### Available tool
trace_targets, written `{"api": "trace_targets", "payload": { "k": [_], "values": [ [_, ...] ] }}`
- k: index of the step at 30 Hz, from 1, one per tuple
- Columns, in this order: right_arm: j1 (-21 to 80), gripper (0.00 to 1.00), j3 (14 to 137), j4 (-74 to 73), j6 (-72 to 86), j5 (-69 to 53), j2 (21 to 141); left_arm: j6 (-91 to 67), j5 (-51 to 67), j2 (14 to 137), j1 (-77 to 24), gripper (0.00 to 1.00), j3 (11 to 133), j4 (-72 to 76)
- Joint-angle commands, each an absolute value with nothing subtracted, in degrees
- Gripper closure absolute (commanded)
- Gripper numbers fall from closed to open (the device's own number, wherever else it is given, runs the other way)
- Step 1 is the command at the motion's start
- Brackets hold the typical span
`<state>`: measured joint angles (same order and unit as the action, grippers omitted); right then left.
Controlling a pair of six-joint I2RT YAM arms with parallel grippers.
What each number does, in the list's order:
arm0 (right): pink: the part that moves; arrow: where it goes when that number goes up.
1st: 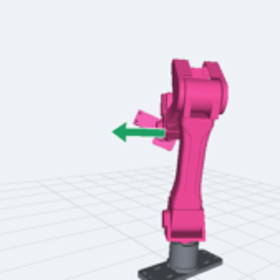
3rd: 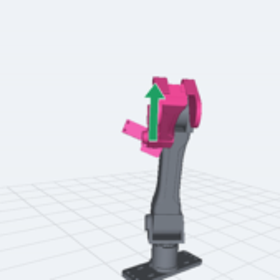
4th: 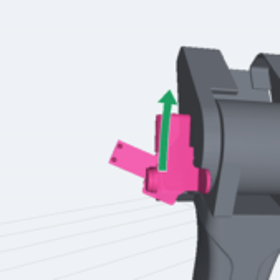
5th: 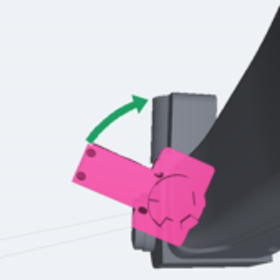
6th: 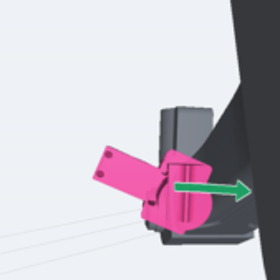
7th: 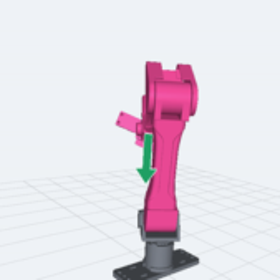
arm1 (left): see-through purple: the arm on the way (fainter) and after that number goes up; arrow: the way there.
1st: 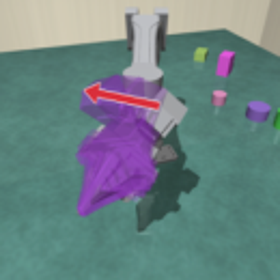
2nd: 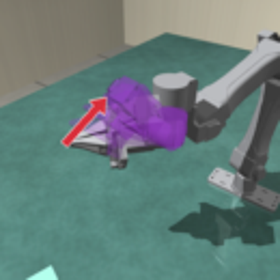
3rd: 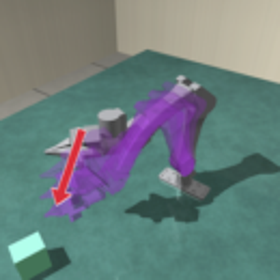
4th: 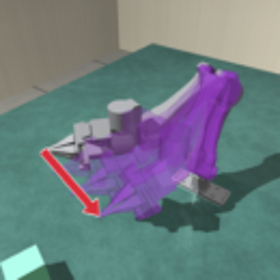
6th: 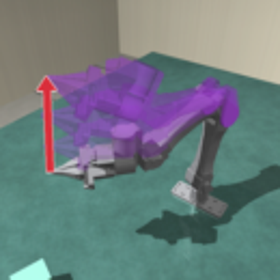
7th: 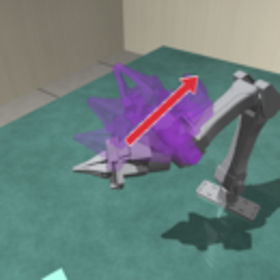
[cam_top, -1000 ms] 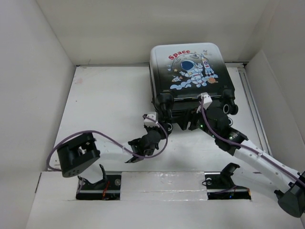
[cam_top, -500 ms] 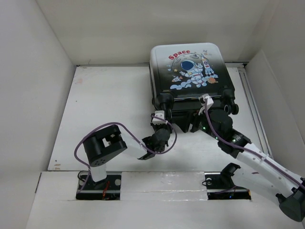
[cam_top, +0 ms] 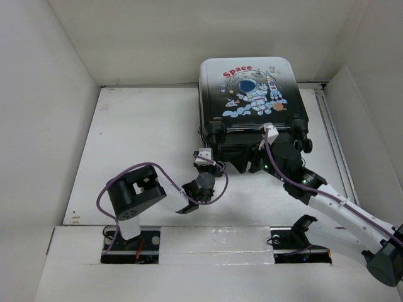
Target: Pack the luggage
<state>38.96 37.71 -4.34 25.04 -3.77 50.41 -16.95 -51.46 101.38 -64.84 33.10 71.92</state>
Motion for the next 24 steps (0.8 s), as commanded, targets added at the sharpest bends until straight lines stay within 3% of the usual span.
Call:
{"api": "trace_targets", "payload": {
  "k": [1,4,8,11,13,14,18,21,24],
  "values": [
    [38.58,0.30,42.44,-1.85,25.40,0.78,52.46,-19.59,-53.44,96.34,-64.25,1.00,30.50,78.05],
    [38.58,0.30,45.87,-5.76,24.35,4.99,54.49,-20.21,-53.44,94.93,-64.25,1.00,29.00,77.52],
    [38.58,0.28,48.43,-16.59,23.03,24.98,50.29,-20.21,-52.91,94.39,-64.25,1.00,28.39,76.73],
    [37.97,0.14,47.90,-24.75,23.64,33.55,43.87,-20.21,-52.91,93.87,-64.25,1.00,28.39,76.20],
    [37.97,0.12,46.50,-26.81,26.88,38.32,41.41,-20.21,-52.91,93.87,-64.25,1.00,27.86,75.59],
    [37.97,0.00,45.54,-25.59,26.63,37.19,39.83,-20.21,-52.91,93.87,-63.73,1.00,27.86,75.06],
    [36.91,0.00,42.89,-26.37,30.23,46.56,40.68,-19.60,-52.13,93.34,-63.11,1.00,27.86,72.87],
    [34.02,0.00,42.36,-25.24,30.51,45.63,42.53,-22.76,-50.72,91.58,-60.56,1.00,26.72,71.72],
    [33.49,0.02,41.84,-16.46,25.59,30.98,42.54,-23.29,-50.71,89.82,-59.85,1.00,25.49,70.93]
  ]
}}
